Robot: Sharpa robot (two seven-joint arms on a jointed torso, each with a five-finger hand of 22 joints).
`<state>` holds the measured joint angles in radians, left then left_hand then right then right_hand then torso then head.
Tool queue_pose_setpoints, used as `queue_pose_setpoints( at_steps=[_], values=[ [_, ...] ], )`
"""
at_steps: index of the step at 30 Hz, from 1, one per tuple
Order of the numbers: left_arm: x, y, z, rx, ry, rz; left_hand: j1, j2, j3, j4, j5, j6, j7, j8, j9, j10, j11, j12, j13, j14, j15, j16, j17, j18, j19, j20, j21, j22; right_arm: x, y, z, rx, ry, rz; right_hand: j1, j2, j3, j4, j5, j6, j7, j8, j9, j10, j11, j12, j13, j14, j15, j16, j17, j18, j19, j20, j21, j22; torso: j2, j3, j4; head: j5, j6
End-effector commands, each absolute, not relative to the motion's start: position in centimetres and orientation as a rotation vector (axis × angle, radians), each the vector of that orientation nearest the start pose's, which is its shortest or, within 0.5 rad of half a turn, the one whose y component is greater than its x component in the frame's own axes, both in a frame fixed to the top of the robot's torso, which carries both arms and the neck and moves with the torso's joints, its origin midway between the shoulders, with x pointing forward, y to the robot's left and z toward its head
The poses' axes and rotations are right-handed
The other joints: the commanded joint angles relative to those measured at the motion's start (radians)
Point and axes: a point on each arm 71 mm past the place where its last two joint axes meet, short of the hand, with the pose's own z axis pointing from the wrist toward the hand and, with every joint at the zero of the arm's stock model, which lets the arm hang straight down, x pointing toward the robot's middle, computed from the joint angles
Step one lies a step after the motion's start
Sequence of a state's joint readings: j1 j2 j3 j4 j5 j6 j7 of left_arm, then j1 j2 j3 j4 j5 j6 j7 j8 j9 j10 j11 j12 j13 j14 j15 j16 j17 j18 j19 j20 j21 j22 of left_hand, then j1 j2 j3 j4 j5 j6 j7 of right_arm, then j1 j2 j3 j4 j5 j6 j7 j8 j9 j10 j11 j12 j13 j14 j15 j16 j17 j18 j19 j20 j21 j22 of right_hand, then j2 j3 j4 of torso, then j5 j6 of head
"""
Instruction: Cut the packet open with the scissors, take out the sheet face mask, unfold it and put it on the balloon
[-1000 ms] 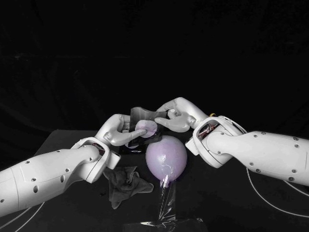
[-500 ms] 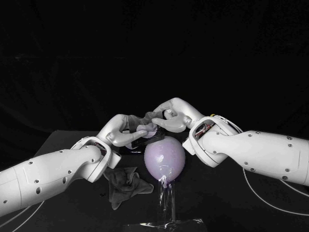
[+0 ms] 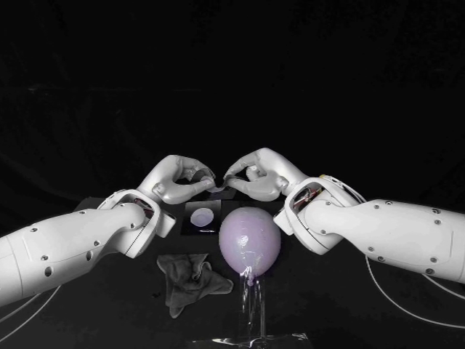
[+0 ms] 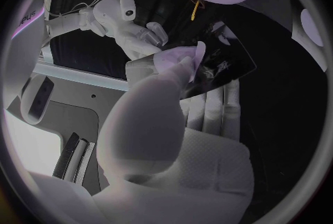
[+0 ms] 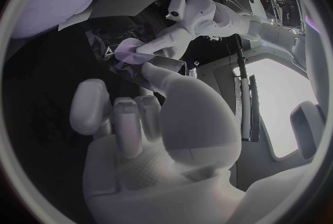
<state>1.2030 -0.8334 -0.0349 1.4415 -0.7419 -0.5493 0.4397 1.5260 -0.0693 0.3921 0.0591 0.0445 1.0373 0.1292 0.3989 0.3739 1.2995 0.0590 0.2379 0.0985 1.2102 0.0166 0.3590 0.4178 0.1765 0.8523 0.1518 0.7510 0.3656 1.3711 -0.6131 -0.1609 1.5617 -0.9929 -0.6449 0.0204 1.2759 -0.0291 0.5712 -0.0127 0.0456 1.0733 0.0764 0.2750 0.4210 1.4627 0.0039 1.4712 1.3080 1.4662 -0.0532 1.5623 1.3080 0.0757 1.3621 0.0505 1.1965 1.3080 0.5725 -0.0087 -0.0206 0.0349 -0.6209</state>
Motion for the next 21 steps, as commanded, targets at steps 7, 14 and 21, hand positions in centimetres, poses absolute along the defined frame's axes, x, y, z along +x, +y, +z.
queue_pose_setpoints(
  at_steps=[7,14,21],
  values=[
    [50.3,22.2,-15.2,-0.306,1.301,-1.155,0.008,-0.004,0.003,-0.004,0.003,0.006,0.0,0.006,0.004,0.011,0.0,-0.006,-0.003,0.011,0.0,-0.008,-0.002,0.004,-0.006,-0.003,0.007,0.003,47.9,-9.0,-11.8,0.14,1.348,1.153,-0.023,-0.01,0.001,-0.004,-0.001,-0.054,0.012,0.028,0.054,0.014,0.005,-0.128,0.127,0.094,-0.002,-0.005,0.216,0.022,-0.03,0.002,-0.053,-0.024,0.0,0.0006,-0.0021,0.003,0.011],
    [50.5,22.5,-15.1,-0.314,1.299,-1.144,0.007,-0.003,0.004,-0.004,0.003,0.006,0.0,0.006,0.004,0.012,0.0,-0.006,-0.004,0.012,0.0,-0.009,-0.002,0.003,-0.006,-0.003,0.009,0.003,48.2,-9.6,-12.0,0.149,1.384,1.158,-0.069,-0.11,-0.063,-0.009,0.004,-0.191,0.073,-0.058,0.02,-0.079,0.055,-0.302,0.027,0.079,0.039,-0.023,0.164,0.032,-0.083,0.025,-0.138,-0.075,0.001,0.0008,-0.0013,0.002,0.01],
    [50.6,22.7,-15.1,-0.319,1.294,-1.139,0.007,-0.003,0.005,-0.004,0.003,0.006,0.0,0.006,0.004,0.014,0.0,-0.007,-0.005,0.014,0.0,-0.01,-0.003,0.003,-0.006,-0.003,0.01,0.004,47.9,-10.8,-12.0,0.137,1.41,1.15,-0.07,-0.137,-0.102,-0.007,0.006,-0.228,0.092,-0.098,0.003,-0.144,0.076,-0.391,-0.03,0.062,0.062,-0.039,0.118,0.042,-0.126,0.05,-0.202,-0.11,0.001,0.0004,-0.0019,0.002,0.01]
  ],
)
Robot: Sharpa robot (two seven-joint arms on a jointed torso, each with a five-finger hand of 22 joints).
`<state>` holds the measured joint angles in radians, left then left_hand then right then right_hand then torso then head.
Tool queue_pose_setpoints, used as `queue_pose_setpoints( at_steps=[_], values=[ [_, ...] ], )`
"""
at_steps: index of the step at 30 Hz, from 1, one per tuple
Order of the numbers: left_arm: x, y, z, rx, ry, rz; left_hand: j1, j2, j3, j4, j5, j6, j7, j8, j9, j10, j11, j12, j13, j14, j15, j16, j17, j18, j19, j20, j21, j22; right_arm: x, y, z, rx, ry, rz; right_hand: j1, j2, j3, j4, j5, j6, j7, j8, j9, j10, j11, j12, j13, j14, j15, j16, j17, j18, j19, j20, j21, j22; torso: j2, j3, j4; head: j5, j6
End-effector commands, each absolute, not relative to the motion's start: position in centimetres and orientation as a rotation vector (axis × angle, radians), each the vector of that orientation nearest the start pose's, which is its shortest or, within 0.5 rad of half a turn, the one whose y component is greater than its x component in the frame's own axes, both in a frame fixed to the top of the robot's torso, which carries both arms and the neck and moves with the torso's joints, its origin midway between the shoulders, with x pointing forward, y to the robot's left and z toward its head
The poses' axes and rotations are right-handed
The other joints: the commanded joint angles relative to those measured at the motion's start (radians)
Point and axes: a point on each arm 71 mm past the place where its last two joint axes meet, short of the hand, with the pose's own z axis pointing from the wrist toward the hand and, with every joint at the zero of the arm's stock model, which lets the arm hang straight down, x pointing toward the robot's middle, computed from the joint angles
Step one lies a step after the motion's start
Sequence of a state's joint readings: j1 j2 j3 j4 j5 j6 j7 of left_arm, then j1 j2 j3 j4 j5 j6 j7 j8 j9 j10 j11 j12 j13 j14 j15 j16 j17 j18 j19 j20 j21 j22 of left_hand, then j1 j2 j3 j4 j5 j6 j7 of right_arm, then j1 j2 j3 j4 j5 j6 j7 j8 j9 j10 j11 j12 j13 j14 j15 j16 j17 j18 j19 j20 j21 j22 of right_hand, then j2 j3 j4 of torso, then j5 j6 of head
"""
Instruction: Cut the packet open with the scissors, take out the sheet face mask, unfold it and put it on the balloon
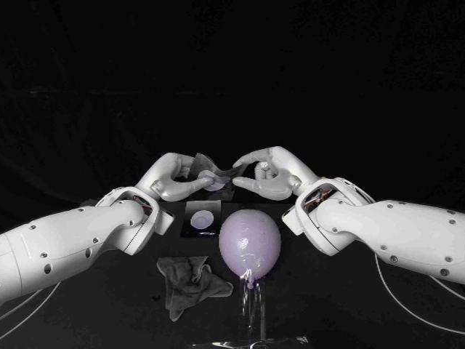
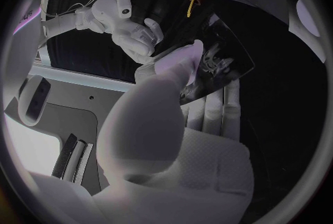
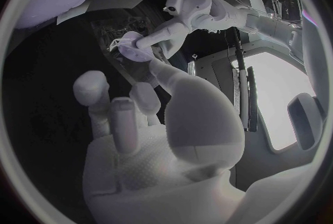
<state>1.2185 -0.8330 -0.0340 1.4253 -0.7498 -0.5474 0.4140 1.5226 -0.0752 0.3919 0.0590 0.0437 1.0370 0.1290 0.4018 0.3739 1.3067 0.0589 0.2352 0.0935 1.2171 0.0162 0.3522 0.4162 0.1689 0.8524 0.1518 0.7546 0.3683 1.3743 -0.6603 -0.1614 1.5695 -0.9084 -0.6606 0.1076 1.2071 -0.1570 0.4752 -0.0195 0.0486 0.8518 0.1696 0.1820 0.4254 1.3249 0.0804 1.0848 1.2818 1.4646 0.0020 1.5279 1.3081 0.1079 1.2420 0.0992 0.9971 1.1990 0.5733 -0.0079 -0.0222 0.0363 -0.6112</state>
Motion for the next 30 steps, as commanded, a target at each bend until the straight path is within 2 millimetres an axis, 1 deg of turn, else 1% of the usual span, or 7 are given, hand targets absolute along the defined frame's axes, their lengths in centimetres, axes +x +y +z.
queue_pose_setpoints(
  at_steps=[1,10,15,17,23,27,30],
  values=[
    [50.6,22.7,-15.1,-0.318,1.293,-1.139,0.01,0.003,0.005,-0.004,0.004,0.006,0.001,0.003,0.004,0.006,0.0,-0.004,0.0,0.007,0.001,-0.003,-0.001,0.011,-0.006,-0.003,0.006,0.001,47.9,-11.0,-12.0,0.137,1.411,1.149,-0.002,-0.01,-0.009,0.0,0.003,-0.007,-0.001,-0.006,-0.002,-0.006,0.0,-0.003,-0.003,0.064,0.008,-0.004,0.119,0.01,-0.005,0.002,-0.002,0.0,0.0,-0.0004,-0.0003,0.0,0.0],
    [50.5,22.7,-14.9,-0.255,1.279,-1.125,0.01,0.003,0.005,-0.004,0.004,0.006,0.0,0.003,0.004,0.007,0.0,-0.004,-0.001,0.007,0.001,-0.004,-0.001,0.011,-0.006,-0.003,0.007,0.002,47.7,-12.2,-11.8,0.147,1.398,1.141,-0.009,-0.01,-0.028,0.012,0.005,0.004,-0.003,-0.009,-0.003,-0.001,0.0,0.01,-0.001,0.066,0.008,-0.001,0.128,0.012,0.0,0.009,0.004,0.006,0.0,0.0001,0.0003,0.0,0.002],
    [50.5,22.6,-14.9,-0.194,1.271,-1.108,0.01,0.003,0.005,-0.004,0.004,0.006,0.0,0.004,0.005,0.008,0.0,-0.005,-0.001,0.008,0.001,-0.004,-0.001,0.011,-0.007,-0.003,0.007,0.002,47.8,-12.7,-11.4,0.159,1.388,1.139,-0.044,0.005,-0.061,0.059,0.013,0.029,-0.008,-0.01,-0.004,0.033,-0.004,0.072,0.027,0.074,0.006,0.008,0.152,0.011,0.023,0.014,0.033,0.027,0.001,-0.0004,0.0011,0.0,0.001],
    [50.5,22.6,-14.9,-0.182,1.27,-1.104,0.01,0.002,0.006,-0.004,0.004,0.006,0.0,0.004,0.005,0.008,-0.001,-0.005,-0.002,0.008,0.001,-0.005,-0.002,0.011,-0.007,-0.003,0.007,0.002,47.8,-12.8,-11.3,0.152,1.393,1.145,-0.042,0.009,-0.064,0.064,0.014,0.037,-0.01,-0.009,-0.003,0.044,-0.006,0.093,0.038,0.077,0.004,0.011,0.161,0.009,0.03,0.013,0.042,0.033,0.0,-0.0003,0.0008,-0.001,0.002],
    [50.4,22.4,-14.9,-0.185,1.275,-1.116,0.01,0.003,0.006,-0.005,0.004,0.006,0.0,0.004,0.005,0.008,-0.001,-0.005,-0.002,0.009,0.0,-0.005,-0.002,0.011,-0.007,-0.003,0.008,0.002,48.1,-12.2,-11.3,0.088,1.436,1.135,0.066,0.074,-0.008,0.019,0.0,0.095,-0.025,0.008,0.002,0.065,-0.021,0.134,0.059,0.087,-0.009,0.021,0.191,0.004,0.052,0.004,0.073,0.056,-0.001,-0.0008,0.0007,-0.003,0.002],
    [50.3,22.1,-14.9,-0.206,1.28,-1.137,0.01,0.003,0.006,-0.005,0.004,0.006,0.0,0.004,0.005,0.008,-0.001,-0.005,-0.002,0.009,0.0,-0.005,-0.002,0.011,-0.007,-0.003,0.008,0.002,48.3,-11.5,-11.6,0.055,1.461,1.128,0.09,0.09,0.006,0.004,0.0,0.128,-0.035,0.021,0.006,0.074,-0.029,0.148,0.066,0.092,-0.016,0.027,0.209,0.002,0.058,-0.002,0.083,0.063,0.0,-0.0006,0.0024,-0.003,0.005],
    [50.2,21.9,-14.9,-0.216,1.282,-1.148,0.01,0.003,0.006,-0.005,0.004,0.006,0.0,0.004,0.005,0.008,-0.001,-0.005,-0.002,0.009,0.0,-0.005,-0.002,0.011,-0.007,-0.003,0.008,0.002,48.5,-11.2,-11.7,0.046,1.468,1.124,0.089,0.089,0.005,0.003,0.0,0.129,-0.035,0.021,0.006,0.075,-0.03,0.149,0.066,0.092,-0.016,0.027,0.209,0.002,0.059,-0.003,0.083,0.064,0.001,-0.0012,0.0023,-0.006,0.005]
  ],
)
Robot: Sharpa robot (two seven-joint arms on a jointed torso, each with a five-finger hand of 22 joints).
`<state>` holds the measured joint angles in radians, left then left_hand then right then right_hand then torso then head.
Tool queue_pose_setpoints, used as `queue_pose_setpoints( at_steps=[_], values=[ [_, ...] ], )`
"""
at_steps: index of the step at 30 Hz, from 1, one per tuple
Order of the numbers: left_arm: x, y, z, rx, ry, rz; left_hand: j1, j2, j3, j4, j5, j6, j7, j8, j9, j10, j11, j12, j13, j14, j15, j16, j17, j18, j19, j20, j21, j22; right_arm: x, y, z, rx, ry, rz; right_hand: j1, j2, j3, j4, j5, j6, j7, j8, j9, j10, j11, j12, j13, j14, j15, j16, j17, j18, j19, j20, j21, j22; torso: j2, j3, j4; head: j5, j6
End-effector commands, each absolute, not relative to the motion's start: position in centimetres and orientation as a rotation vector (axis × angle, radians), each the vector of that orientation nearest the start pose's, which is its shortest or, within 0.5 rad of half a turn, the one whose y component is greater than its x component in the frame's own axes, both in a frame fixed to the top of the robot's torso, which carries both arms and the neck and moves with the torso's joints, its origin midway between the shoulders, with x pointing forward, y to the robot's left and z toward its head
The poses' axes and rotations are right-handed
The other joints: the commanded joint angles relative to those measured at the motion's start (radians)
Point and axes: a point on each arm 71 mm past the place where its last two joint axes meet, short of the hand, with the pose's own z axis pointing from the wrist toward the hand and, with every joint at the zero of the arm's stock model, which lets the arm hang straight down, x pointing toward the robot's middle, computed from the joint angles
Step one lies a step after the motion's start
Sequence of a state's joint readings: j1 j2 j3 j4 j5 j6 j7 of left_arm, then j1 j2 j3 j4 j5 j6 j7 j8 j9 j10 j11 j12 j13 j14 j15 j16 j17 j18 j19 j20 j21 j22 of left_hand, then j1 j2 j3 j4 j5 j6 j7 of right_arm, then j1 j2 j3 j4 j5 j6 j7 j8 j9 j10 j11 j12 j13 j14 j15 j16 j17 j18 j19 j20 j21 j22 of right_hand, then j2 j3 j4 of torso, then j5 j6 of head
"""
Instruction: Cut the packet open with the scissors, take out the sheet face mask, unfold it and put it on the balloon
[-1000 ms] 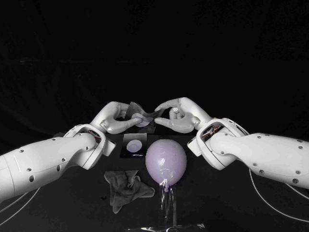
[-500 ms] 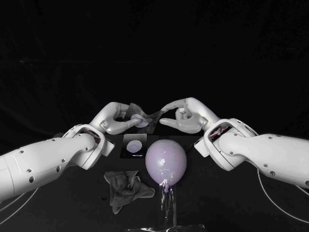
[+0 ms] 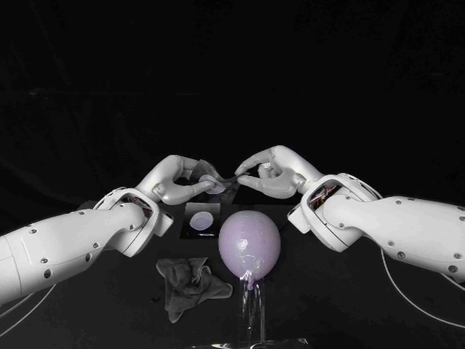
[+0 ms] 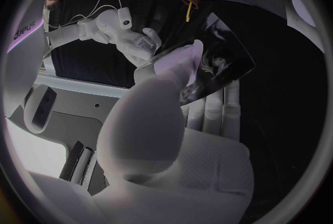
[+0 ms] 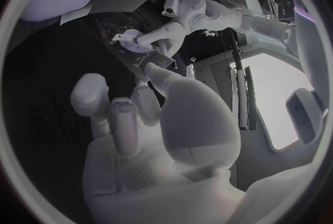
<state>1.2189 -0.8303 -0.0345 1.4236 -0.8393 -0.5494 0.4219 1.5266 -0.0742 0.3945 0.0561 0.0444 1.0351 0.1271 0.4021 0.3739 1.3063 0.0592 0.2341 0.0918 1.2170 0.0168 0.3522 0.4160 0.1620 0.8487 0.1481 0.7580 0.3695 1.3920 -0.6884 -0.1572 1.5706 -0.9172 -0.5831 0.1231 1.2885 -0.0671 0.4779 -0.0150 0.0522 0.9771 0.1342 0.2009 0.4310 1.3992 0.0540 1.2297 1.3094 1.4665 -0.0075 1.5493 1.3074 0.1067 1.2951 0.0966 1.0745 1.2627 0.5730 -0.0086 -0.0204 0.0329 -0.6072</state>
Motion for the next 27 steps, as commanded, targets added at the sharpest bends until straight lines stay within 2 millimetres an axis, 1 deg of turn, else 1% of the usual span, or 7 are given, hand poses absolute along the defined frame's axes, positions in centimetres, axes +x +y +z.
queue_pose_setpoints(
  at_steps=[1,5,11,13,18,21,27],
  values=[
    [50.18,21.84,-14.85,-0.223,1.283,-1.154,0.006,0.002,0.004,-0.002,0.003,0.008,0.002,0.003,0.005,0.009,-0.001,-0.004,0.0,0.009,0.0,-0.005,-0.001,0.018,-0.004,0.0,0.004,0.001,48.54,-11.04,-11.77,0.042,1.472,1.121,0.007,-0.003,0.002,-0.002,-0.004,0.004,0.0,0.002,0.001,0.001,-0.003,0.004,0.038,0.09,-0.007,0.006,0.21,0.003,0.006,-0.001,0.007,0.0,0.001,-0.0006,-0.0003,-0.002,0.001],
    [50.08,21.67,-14.83,-0.247,1.286,-1.172,0.005,0.002,0.004,-0.002,0.004,0.008,0.002,0.003,0.005,0.009,-0.001,-0.004,-0.001,0.009,0.0,-0.006,-0.002,0.017,-0.004,0.001,0.005,0.001,48.86,-10.79,-12.1,0.032,1.487,1.109,0.006,-0.011,-0.003,-0.005,-0.004,0.005,0.0,0.001,0.0,0.0,-0.004,0.002,0.036,0.09,-0.008,0.005,0.209,0.002,0.007,-0.003,0.007,0.001,0.001,-0.0012,-0.0004,-0.002,0.002],
    [50.01,21.7,-14.85,-0.298,1.292,-1.196,0.004,0.002,0.004,-0.001,0.003,0.008,0.002,0.003,0.005,0.009,-0.001,-0.005,-0.002,0.01,0.0,-0.007,-0.002,0.017,-0.005,0.001,0.005,0.002,49.15,-10.57,-12.71,0.032,1.5,1.099,0.004,-0.018,-0.007,-0.008,-0.004,0.009,-0.001,0.001,-0.001,0.0,-0.005,0.001,0.035,0.09,-0.009,0.005,0.208,0.002,0.007,-0.005,0.006,0.002,0.001,-0.0001,0.0001,0.002,0.0],
    [49.98,21.7,-14.87,-0.306,1.296,-1.204,0.004,0.002,0.004,-0.001,0.003,0.008,0.002,0.003,0.005,0.009,-0.001,-0.005,-0.002,0.01,0.0,-0.007,-0.002,0.017,-0.005,0.001,0.005,0.002,49.2,-10.58,-12.74,0.041,1.485,1.101,0.007,-0.006,-0.004,-0.007,-0.004,0.026,-0.008,0.009,0.003,0.005,-0.009,0.01,0.04,0.091,-0.012,0.007,0.213,0.0,0.012,-0.006,0.015,0.008,0.001,0.0003,-0.0001,0.003,-0.001],
    [49.91,21.65,-14.94,-0.319,1.314,-1.226,0.004,0.002,0.007,-0.002,0.004,0.006,0.002,0.003,0.006,0.008,0.0,-0.008,-0.005,0.008,0.001,-0.012,-0.004,0.016,-0.009,0.001,0.005,0.002,49.23,-10.95,-12.35,0.098,1.385,1.134,0.023,0.055,0.022,-0.003,-0.003,0.098,-0.042,0.059,0.027,0.068,-0.037,0.115,0.107,0.104,-0.033,0.022,0.263,-0.017,0.066,-0.021,0.104,0.064,0.001,0.0003,-0.0006,0.003,-0.001],
    [49.9,21.64,-15.01,-0.328,1.325,-1.237,0.005,0.001,0.011,-0.004,0.004,0.003,0.004,0.002,0.006,0.004,0.001,-0.013,-0.008,0.004,0.002,-0.018,-0.006,0.016,-0.015,0.002,0.005,0.002,49.1,-11.11,-12.12,0.132,1.339,1.162,0.011,0.061,0.025,0.003,-0.004,0.098,-0.049,0.071,0.035,0.081,-0.045,0.135,0.12,0.104,-0.042,0.022,0.263,-0.021,0.076,-0.032,0.119,0.074,0.001,0.0007,-0.0011,0.003,0.0],
    [49.94,21.56,-15.15,-0.359,1.341,-1.265,0.01,-0.006,0.025,-0.02,0.004,-0.001,0.011,-0.001,0.006,-0.007,0.008,-0.025,-0.019,-0.008,0.008,-0.041,-0.012,0.013,-0.035,0.004,0.01,0.007,48.73,-11.14,-11.91,0.186,1.293,1.209,-0.003,0.067,0.024,0.01,-0.004,0.1,-0.054,0.084,0.043,0.091,-0.049,0.153,0.133,0.104,-0.045,0.022,0.263,-0.021,0.077,-0.037,0.119,0.076,0.0,0.0006,-0.0016,0.001,0.002]
  ],
)
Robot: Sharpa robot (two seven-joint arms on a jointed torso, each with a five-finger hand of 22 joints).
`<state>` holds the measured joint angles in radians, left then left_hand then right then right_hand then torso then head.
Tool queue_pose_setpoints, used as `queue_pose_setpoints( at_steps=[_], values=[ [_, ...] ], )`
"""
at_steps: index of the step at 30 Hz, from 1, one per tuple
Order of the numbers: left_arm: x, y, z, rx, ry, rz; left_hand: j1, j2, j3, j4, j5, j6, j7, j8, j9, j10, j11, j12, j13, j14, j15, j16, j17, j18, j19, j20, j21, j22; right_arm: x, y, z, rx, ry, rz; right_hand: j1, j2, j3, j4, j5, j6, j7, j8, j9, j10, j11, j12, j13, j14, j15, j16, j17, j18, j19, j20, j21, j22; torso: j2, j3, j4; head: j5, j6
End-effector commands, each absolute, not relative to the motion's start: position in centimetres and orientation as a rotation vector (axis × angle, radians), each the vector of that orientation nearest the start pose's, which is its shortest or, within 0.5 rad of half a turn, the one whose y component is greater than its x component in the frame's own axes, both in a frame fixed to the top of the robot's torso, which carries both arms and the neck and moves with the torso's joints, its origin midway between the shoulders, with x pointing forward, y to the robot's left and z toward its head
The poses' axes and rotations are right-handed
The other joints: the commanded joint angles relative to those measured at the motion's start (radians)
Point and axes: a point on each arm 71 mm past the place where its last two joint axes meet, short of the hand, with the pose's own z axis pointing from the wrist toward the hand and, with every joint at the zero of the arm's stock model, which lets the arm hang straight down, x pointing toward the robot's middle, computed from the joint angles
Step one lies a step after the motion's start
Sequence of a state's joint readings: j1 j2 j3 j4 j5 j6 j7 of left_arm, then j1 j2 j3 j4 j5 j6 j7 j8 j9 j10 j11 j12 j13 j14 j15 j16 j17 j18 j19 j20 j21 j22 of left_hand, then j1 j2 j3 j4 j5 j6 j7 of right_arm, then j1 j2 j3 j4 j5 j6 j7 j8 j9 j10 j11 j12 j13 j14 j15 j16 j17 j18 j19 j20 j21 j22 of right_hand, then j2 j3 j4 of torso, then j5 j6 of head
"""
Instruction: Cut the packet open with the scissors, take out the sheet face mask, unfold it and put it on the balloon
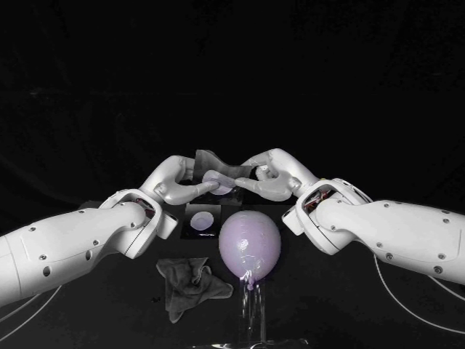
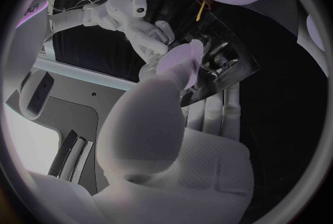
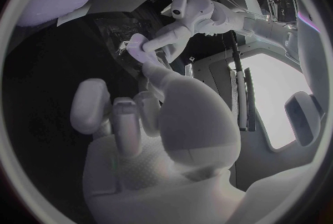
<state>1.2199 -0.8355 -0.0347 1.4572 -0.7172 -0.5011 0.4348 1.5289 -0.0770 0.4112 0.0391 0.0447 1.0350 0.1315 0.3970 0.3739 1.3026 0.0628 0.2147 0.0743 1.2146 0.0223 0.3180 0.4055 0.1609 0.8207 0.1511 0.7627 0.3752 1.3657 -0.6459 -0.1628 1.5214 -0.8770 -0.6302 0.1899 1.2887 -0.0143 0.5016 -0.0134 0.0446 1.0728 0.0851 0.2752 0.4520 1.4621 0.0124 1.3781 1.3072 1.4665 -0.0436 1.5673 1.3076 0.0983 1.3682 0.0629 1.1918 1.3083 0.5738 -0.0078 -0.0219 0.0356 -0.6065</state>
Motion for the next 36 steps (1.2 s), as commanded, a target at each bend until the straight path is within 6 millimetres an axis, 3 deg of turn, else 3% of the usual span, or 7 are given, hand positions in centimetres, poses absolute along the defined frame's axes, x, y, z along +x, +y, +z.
queue_pose_setpoints(
  at_steps=[1,6,10,24,26,34,36],
  values=[
    [49.9,21.6,-15.2,-0.364,1.343,-1.271,0.009,-0.004,0.011,-0.006,0.004,-0.004,0.009,0.001,0.005,-0.009,0.007,-0.009,-0.004,-0.012,0.005,-0.013,-0.004,0.013,-0.014,0.002,0.005,0.002,48.7,-11.1,-11.9,0.192,1.292,1.212,-0.004,0.015,0.0,0.009,0.004,0.004,-0.005,0.011,0.023,0.028,-0.007,0.005,0.135,0.104,-0.01,0.003,0.263,-0.013,0.004,-0.004,0.002,0.031,-0.001,-0.0003,0.0,-0.001,0.001],
    [49.9,21.6,-15.1,-0.39,1.34,-1.308,-0.009,-0.037,0.01,-0.019,0.004,-0.063,0.034,-0.048,-0.02,-0.066,0.036,-0.046,-0.011,-0.078,0.039,-0.061,-0.017,-0.014,-0.094,0.03,-0.033,-0.014,48.8,-11.4,-12.1,0.228,1.302,1.196,-0.006,0.018,0.0,0.01,0.004,0.005,-0.007,0.016,0.026,0.029,-0.009,0.006,0.136,0.104,-0.011,0.003,0.263,-0.013,0.003,-0.005,0.0,0.03,-0.001,-0.0008,0.0006,-0.002,0.003],
    [49.9,22.0,-15.0,-0.418,1.316,-1.334,-0.089,-0.105,-0.009,0.026,0.0,-0.115,0.054,-0.096,-0.046,-0.121,0.065,-0.085,-0.009,-0.14,0.072,-0.095,-0.018,-0.032,-0.162,0.076,-0.144,-0.08,49.1,-11.8,-12.3,0.261,1.313,1.15,-0.003,0.022,0.006,0.003,0.004,0.004,-0.009,0.025,0.032,0.031,-0.012,0.009,0.139,0.104,-0.014,0.003,0.263,-0.013,0.002,-0.008,-0.002,0.03,-0.001,-0.001,0.0004,-0.002,0.006],
    [49.9,23.0,-14.7,-0.533,1.236,-1.389,-0.123,-0.127,-0.024,0.088,0.003,-0.109,0.064,-0.112,-0.061,-0.145,0.077,-0.105,-0.006,-0.168,0.084,-0.11,0.002,0.014,-0.129,0.127,-0.252,-0.161,49.8,-12.7,-12.6,0.311,1.319,1.04,-0.002,0.025,0.017,-0.009,0.004,0.001,-0.011,0.038,0.041,0.039,-0.014,0.026,0.15,0.104,-0.016,0.003,0.263,-0.012,0.002,-0.011,-0.003,0.03,0.0,-0.0011,0.0007,-0.003,0.01],
    [49.9,23.1,-14.7,-0.541,1.233,-1.393,-0.119,-0.124,-0.022,0.09,0.004,-0.108,0.063,-0.112,-0.061,-0.146,0.077,-0.106,-0.006,-0.17,0.084,-0.111,0.003,0.016,-0.127,0.13,-0.257,-0.165,49.8,-12.7,-12.6,0.309,1.319,1.036,-0.002,0.025,0.019,-0.011,0.004,0.0,-0.011,0.039,0.042,0.04,-0.014,0.027,0.151,0.104,-0.016,0.003,0.263,-0.013,0.003,-0.011,-0.002,0.032,0.0,-0.001,0.0006,-0.002,0.01],
    [50.0,23.0,-14.8,-0.562,1.231,-1.41,-0.001,0.002,0.062,0.044,0.001,-0.021,0.035,-0.052,-0.034,-0.086,0.046,-0.079,0.005,-0.125,0.056,-0.089,0.02,0.025,-0.081,0.119,-0.255,-0.172,49.8,-12.6,-12.6,0.301,1.32,1.028,-0.002,0.025,0.019,-0.011,0.004,0.0,-0.011,0.04,0.042,0.04,-0.014,0.027,0.151,0.104,-0.016,0.003,0.263,-0.013,0.003,-0.011,-0.002,0.032,0.0,-0.0005,0.0001,-0.002,0.01],
    [50.0,22.8,-14.8,-0.559,1.236,-1.411,0.009,0.013,0.065,0.03,0.002,-0.019,0.029,-0.044,-0.028,-0.07,0.04,-0.074,0.006,-0.108,0.049,-0.084,0.024,0.024,-0.062,0.108,-0.236,-0.163,49.8,-12.6,-12.6,0.299,1.32,1.029,-0.002,0.025,0.019,-0.011,0.004,0.0,-0.011,0.04,0.042,0.04,-0.014,0.027,0.151,0.104,-0.016,0.003,0.263,-0.013,0.003,-0.011,-0.002,0.032,0.0,0.0001,-0.0002,-0.003,0.01]
  ],
)
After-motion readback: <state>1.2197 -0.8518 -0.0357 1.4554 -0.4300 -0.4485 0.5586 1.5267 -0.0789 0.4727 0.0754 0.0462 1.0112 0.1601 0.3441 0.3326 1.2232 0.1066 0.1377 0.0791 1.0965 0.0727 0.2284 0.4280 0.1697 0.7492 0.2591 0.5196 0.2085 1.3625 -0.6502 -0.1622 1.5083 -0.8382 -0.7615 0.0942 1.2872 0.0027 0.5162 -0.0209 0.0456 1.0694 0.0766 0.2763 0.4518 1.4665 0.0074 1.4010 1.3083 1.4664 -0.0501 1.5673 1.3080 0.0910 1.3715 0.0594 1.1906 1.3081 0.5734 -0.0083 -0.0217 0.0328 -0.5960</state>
